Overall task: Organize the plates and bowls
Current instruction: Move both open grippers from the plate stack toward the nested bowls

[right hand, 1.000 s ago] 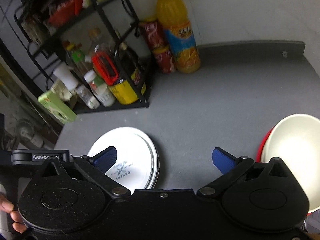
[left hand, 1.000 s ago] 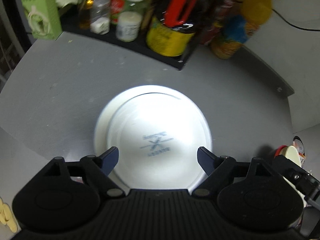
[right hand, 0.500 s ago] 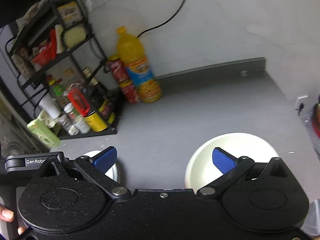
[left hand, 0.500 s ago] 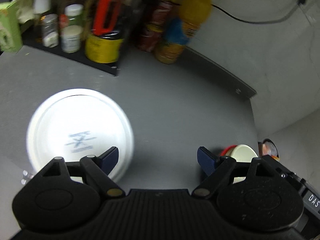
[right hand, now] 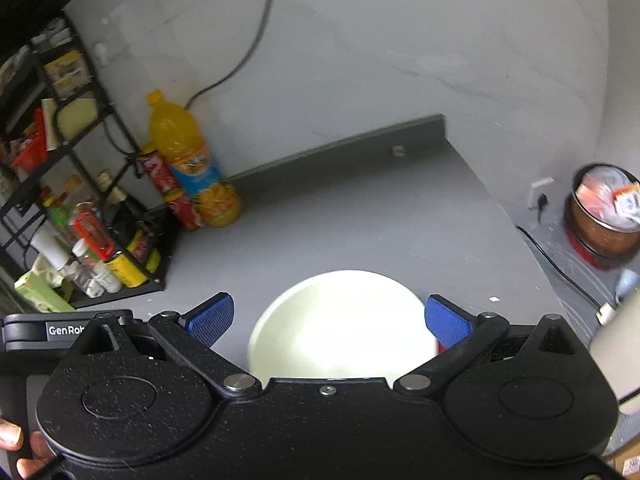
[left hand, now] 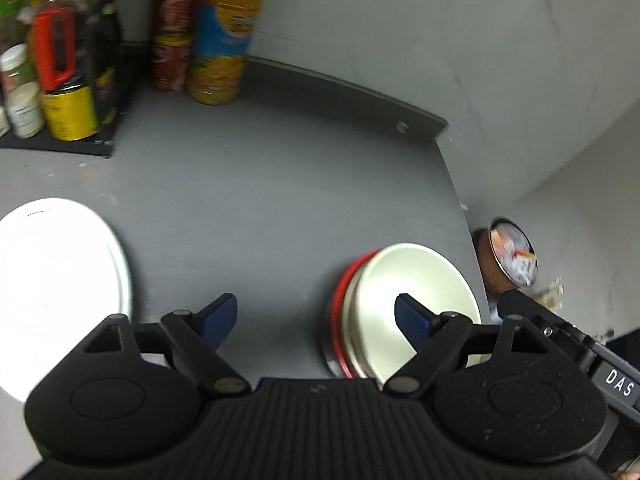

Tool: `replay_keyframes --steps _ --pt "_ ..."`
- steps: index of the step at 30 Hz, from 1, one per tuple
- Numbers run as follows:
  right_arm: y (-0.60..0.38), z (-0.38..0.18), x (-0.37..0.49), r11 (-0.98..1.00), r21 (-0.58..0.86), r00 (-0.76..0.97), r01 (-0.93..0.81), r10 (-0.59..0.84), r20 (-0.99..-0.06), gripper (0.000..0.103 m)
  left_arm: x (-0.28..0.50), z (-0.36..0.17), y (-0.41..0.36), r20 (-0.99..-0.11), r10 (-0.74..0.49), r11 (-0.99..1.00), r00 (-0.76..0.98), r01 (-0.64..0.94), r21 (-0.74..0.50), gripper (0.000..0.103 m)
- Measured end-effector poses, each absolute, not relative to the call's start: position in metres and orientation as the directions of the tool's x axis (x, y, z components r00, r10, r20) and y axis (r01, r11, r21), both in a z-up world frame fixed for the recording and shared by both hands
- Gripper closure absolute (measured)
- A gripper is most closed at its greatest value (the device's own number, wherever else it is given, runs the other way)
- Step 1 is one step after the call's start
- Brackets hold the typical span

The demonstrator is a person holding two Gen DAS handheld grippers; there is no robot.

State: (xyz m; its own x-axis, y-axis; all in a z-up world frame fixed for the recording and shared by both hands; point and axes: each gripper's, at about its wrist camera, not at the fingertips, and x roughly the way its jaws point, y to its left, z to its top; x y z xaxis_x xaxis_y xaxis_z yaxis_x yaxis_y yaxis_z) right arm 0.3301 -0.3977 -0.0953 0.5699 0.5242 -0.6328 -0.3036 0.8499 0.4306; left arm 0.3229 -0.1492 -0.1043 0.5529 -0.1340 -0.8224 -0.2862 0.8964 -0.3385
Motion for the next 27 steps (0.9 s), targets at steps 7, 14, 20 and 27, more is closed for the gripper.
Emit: replay_keyframes --steps 7,14,20,27 --pt "-0.417 -0.117 0.334 0.862 0.454 0.557 -0.227 0.497 -0.665 0.000 0.343 -0.123 -0.169 -0.849 -0.157 0.917 0.504 -0.246 -0.315 0.019" --pt "-0.424 -0.151 0.343 0.861 0.482 0.491 -0.159 0.493 -0.719 0.009 0.357 -0.149 -0.180 -0.873 -0.158 0.917 0.461 -0.260 -0.303 0.020" --pt "-0.429 -0.175 0.350 0.838 0.540 0.435 -0.080 0.516 -0.738 0.018 0.370 -0.172 -0.183 -0.895 -0.177 0.909 0.410 -0.280 -0.308 0.022" --pt "-0.417 -0.199 0.358 0.833 0.551 0.357 -0.054 0.532 -0.768 0.031 0.381 -0.193 -0.184 -0.907 -0.205 0.893 0.367 -0.309 -0.326 0.044"
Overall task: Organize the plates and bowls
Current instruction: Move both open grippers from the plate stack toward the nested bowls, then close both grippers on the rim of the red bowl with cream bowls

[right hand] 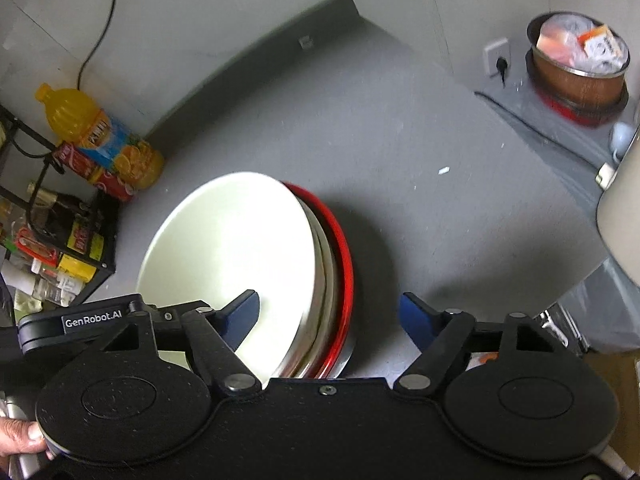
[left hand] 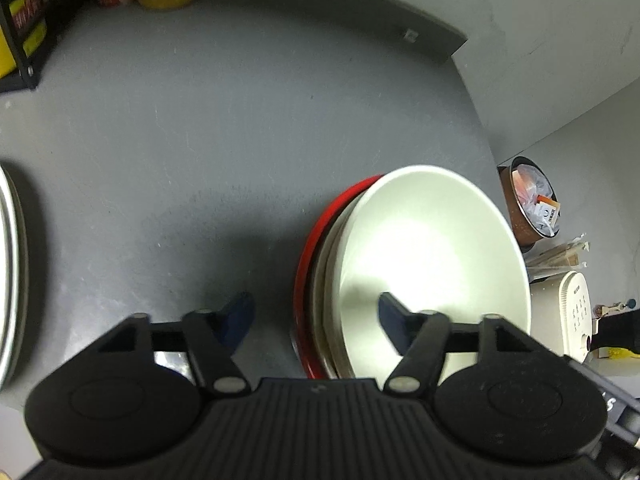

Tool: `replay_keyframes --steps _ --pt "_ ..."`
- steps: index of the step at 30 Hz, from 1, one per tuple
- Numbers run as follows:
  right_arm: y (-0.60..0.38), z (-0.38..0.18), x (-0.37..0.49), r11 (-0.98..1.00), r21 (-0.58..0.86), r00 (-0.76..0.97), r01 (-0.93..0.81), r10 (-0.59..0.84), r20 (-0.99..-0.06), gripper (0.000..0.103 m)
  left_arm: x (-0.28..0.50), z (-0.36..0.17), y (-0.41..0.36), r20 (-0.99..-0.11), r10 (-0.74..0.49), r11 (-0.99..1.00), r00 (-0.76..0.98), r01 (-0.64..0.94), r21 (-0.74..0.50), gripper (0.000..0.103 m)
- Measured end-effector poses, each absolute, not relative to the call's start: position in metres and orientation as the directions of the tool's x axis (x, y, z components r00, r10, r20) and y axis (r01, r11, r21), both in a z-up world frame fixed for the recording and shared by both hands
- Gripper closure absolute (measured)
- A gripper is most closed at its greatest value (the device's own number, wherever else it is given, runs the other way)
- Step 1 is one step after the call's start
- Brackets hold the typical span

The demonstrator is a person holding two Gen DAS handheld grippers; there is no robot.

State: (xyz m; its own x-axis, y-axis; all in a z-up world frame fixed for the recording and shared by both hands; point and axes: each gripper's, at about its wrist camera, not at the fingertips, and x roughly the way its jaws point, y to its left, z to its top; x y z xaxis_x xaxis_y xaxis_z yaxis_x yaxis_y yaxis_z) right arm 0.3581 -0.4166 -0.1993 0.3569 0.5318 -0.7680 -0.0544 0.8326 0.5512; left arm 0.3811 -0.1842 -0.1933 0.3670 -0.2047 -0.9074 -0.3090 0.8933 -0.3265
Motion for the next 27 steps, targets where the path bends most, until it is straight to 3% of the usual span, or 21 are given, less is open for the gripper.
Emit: replay_keyframes --steps 4,6,7,8,27 --pt "-0.414 -0.211 0.362 0.824 0.565 0.321 -0.027 0.543 -0.776 0.042 0.382 -0.204 -0.182 -0.910 -0.232 0.872 0.344 -0.340 -0.351 0.062" --pt "-0.413 -0.217 0.362 0.815 0.579 0.299 -0.014 0.556 -0.776 0.051 0.381 -0.210 -0.179 -0.912 -0.246 0.860 0.330 -0.360 -0.362 0.067" --pt "-0.412 -0.220 0.362 0.805 0.593 0.283 -0.004 0.570 -0.772 0.062 0.381 -0.213 -0.178 -0.914 -0.247 0.856 0.321 -0.369 -0.361 0.069" --pt "-0.413 -0.222 0.361 0.800 0.600 0.285 0.007 0.573 -0.768 0.063 0.380 -0.216 -0.178 -0.912 -0.254 0.852 0.323 -0.372 -0.369 0.069" --pt "-0.382 -0.193 0.347 0.791 0.606 0.306 -0.080 0.598 -0.741 0.066 0.358 -0.199 -0.148 -0.888 -0.269 0.832 0.372 -0.375 -0.410 0.071"
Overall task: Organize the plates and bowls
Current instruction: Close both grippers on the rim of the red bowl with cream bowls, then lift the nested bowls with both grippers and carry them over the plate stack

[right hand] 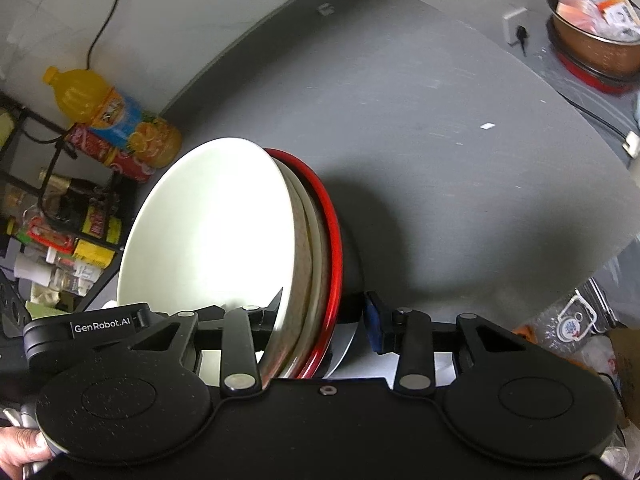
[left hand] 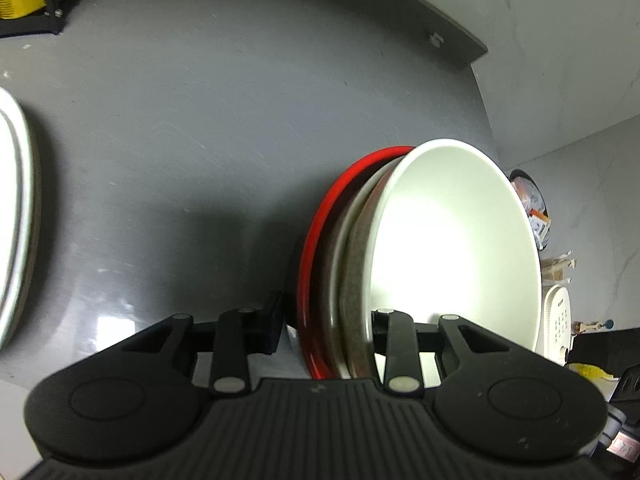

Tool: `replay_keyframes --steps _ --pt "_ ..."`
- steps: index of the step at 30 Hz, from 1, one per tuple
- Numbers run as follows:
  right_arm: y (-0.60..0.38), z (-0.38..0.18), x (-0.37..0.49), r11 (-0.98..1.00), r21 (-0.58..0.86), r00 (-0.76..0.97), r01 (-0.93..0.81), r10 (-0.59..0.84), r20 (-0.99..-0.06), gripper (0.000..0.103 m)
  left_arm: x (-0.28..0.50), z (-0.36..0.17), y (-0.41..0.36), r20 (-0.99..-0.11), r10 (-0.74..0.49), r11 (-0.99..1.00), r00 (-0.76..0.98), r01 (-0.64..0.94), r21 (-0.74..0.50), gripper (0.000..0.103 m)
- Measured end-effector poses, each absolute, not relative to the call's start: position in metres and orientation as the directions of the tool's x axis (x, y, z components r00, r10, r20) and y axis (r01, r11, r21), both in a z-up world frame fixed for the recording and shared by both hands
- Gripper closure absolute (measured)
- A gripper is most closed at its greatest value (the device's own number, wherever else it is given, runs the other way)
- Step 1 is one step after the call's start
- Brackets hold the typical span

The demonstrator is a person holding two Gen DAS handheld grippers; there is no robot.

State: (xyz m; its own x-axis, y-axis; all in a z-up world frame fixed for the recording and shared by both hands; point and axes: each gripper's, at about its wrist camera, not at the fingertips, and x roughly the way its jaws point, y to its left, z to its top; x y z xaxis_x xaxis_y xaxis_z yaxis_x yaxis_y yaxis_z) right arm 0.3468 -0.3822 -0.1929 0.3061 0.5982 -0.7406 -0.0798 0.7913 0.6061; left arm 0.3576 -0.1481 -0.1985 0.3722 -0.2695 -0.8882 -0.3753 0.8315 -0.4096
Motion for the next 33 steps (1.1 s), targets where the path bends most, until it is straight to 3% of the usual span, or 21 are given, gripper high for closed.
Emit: replay_keyframes --steps 33 --pt "-0.202 -0.124 0.312 0.689 0.617 0.184 -0.380 0.710 -0.680 0.066 0.252 -0.141 0.029 -0.852 -0.102 0.702 0.513 -0.570 -0.427 0.071"
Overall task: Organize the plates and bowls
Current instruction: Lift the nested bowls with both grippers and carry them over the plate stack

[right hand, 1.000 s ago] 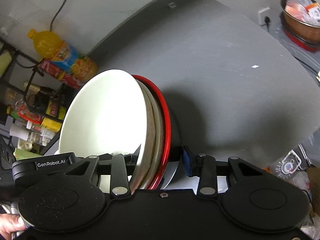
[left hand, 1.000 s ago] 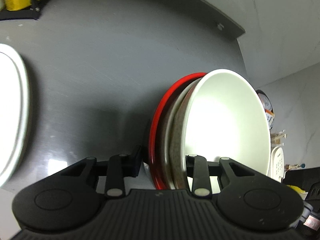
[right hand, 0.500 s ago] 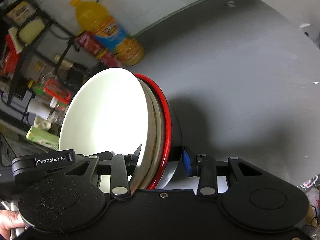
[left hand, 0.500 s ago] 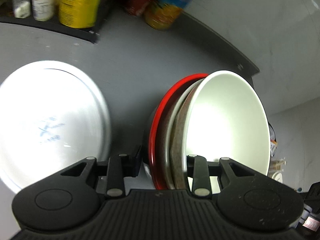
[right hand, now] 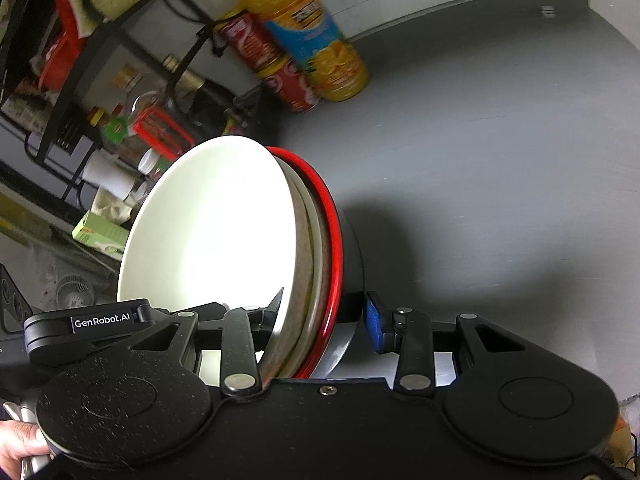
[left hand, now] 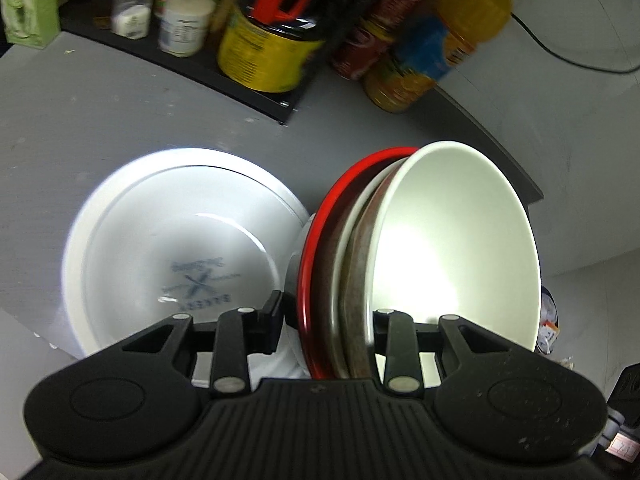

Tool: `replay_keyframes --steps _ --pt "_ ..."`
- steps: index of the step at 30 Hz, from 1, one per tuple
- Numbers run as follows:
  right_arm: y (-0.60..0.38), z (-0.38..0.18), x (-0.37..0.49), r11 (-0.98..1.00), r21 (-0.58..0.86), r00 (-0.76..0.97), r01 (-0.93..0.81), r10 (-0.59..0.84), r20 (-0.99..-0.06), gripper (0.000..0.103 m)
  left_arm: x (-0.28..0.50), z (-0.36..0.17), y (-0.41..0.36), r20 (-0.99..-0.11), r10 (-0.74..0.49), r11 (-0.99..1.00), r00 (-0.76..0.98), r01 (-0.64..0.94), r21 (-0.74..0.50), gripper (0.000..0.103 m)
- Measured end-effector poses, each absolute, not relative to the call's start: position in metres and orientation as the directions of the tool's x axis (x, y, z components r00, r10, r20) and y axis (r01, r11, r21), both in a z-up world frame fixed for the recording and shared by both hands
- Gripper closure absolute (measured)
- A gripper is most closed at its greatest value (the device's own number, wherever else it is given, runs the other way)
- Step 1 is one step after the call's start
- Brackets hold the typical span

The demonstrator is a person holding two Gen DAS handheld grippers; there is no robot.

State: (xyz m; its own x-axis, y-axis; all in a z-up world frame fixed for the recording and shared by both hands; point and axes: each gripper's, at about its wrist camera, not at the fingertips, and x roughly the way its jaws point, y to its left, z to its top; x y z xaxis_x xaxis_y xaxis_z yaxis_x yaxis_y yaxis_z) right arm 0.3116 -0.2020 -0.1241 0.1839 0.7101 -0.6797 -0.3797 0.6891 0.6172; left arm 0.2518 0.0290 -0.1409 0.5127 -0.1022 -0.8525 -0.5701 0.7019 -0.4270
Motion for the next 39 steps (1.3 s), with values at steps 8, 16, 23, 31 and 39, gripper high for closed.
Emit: replay_keyframes --steps 8,16,23,31,39 --pt "-0.173 -0.125 0.301 0.675 0.619 0.145 -0.401 0.714 -0.685 0.066 0.235 -0.146 0.059 -0.856 -0.077 0.675 0.510 -0.606 -0.422 0.071" --pt "-0.141 -0.132 0.290 0.666 0.626 0.105 -0.407 0.714 -0.692 0.066 0.219 -0.153 0.084 -0.867 -0.061 0.654 0.494 -0.637 -0.409 0.071" --pt "-0.122 -0.141 0.284 0.676 0.630 0.082 -0.383 0.703 -0.706 0.066 0.214 -0.165 0.106 -0.883 -0.062 0.651 0.466 -0.652 -0.390 0.071" --pt "-0.112 -0.146 0.277 0.689 0.625 0.099 -0.368 0.697 -0.710 0.065 0.215 -0.176 0.120 -0.890 -0.074 0.666 0.450 -0.642 -0.380 0.071" --pt "-0.114 -0.143 0.274 0.702 0.621 0.114 -0.349 0.689 -0.715 0.060 0.220 -0.180 0.121 -0.890 -0.096 0.689 0.447 -0.615 -0.383 0.071"
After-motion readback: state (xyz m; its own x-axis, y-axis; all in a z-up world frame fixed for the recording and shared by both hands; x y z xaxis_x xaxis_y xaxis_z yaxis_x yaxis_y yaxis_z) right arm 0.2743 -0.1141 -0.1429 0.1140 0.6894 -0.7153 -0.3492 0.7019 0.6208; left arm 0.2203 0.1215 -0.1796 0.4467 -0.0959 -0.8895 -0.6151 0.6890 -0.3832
